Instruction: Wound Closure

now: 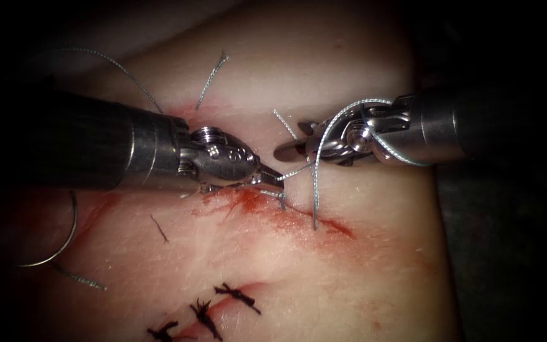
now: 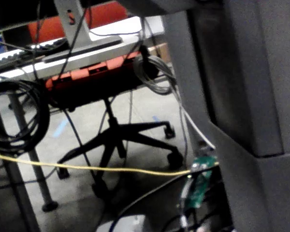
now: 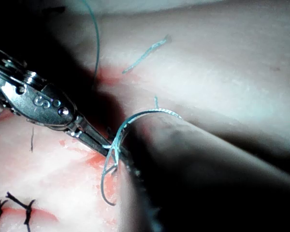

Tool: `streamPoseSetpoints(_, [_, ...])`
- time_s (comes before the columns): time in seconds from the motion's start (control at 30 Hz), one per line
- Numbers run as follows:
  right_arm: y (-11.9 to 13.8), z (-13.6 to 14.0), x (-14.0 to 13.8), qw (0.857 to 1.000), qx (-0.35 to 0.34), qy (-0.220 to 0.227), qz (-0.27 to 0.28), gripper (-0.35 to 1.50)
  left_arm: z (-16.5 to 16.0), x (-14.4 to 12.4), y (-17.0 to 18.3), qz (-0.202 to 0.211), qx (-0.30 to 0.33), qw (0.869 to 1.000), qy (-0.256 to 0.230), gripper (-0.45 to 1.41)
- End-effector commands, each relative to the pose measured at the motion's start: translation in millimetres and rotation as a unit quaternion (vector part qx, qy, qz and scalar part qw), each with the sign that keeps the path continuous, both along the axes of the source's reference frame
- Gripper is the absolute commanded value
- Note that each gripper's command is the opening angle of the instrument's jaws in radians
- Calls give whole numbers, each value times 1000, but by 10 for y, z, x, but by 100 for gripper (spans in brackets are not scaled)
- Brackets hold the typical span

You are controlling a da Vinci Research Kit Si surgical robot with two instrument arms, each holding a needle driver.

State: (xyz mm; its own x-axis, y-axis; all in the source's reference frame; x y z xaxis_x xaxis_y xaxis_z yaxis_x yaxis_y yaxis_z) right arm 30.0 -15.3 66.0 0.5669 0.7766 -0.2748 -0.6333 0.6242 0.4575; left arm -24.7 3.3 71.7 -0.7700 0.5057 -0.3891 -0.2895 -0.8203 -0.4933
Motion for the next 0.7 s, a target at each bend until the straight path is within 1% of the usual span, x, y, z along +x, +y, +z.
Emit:
streamPoseSetpoints(0.03, [1,5,10,1000,3,0,5,14,5,-5,-2,0,1,1000,0,-45])
streamPoseSetpoints(0.1, [1,6,10,1000,4,-1,8,-13,5,-5,-2,0,1,1000,0,-45])
streamPoseSetpoints(0.13, [2,6,11,1000,6,-2,11,-35,5,-5,-2,0,1,1000,0,-45])
streamPoseSetpoints(0.37, [4,2,12,1000,14,-5,19,-35,6,-3,-2,1,1,1000,-1,-45])
streamPoseSetpoints(0.5, [13,-12,8,1000,15,-6,26,-35,8,1,2,4,1,1000,-2,-45])
streamPoseSetpoints(0.6, [14,-19,5,999,15,-7,28,-35,10,10,6,5,-2,1000,-3,-45])
streamPoseSetpoints(0.7, [11,-23,2,1000,16,-5,25,-35,13,24,16,3,-13,1000,15,-45])
